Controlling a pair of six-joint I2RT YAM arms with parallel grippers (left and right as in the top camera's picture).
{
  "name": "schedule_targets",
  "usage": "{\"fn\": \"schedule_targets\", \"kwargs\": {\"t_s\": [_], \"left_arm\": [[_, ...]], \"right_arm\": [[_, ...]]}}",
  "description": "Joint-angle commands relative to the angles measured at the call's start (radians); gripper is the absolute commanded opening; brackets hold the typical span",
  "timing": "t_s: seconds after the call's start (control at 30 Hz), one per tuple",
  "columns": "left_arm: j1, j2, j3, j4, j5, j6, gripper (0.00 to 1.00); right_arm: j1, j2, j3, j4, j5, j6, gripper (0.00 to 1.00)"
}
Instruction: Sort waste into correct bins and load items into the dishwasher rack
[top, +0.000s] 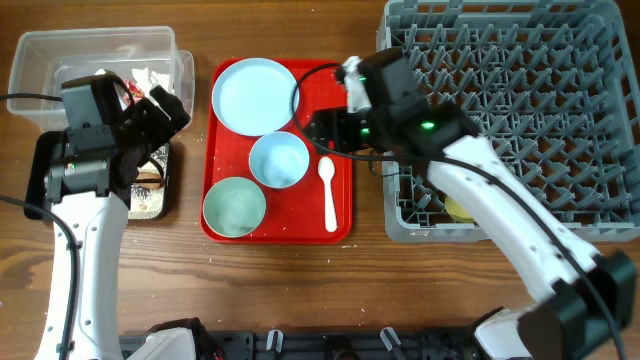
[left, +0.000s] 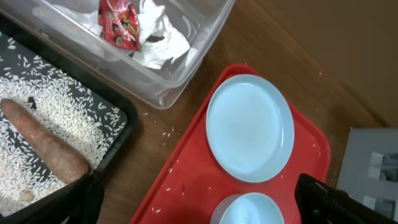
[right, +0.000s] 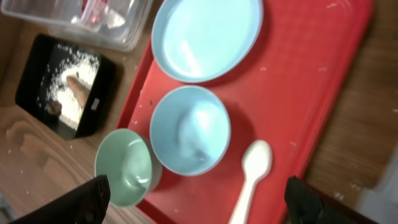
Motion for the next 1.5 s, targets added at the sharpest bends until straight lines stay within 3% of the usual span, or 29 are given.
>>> {"fn": "schedule_targets", "kwargs": {"t_s": [0.0,0.6,0.67,0.83,0.9,1.1,1.23,1.47], "left_arm": [[-0.008,-0.010,0.016,-0.067,0.012,0.047,1.00],[-0.008,-0.005,0.016,-0.076,0.012,0.047,1.00],[-0.008,-0.005,0.016,-0.076,0.012,0.047,1.00],[-0.008,-0.005,0.016,-0.076,0.012,0.047,1.00],[-0.008,-0.005,0.016,-0.076,0.012,0.047,1.00],[-0.008,-0.005,0.016,-0.076,0.012,0.047,1.00],[-0.008,-0.005,0.016,-0.076,0.012,0.047,1.00],[-0.008,-0.005,0.016,-0.076,0.012,0.047,1.00]], "right_arm": [[0.060,0.109,-0.001,0.038,0.023,0.083,0.91],[0.071,0.316,-0.002,0.124,0.101,0.282,0.87],[0.072,0.335,-0.002,0.128,0.106,0.338,0.80],[0.083,0.388,-0.002,0.152,0.133,0.443,0.36],[0.087,0.396,-0.002,0.159,0.133,0.451,0.29],[0.113,0.435,-0.002,0.204,0.126,0.461,0.21],[0.112,0.436,-0.002,0.189,0.127,0.475,0.04],[0.078,0.359,0.025,0.091,0.123,0.445,0.04]]}}
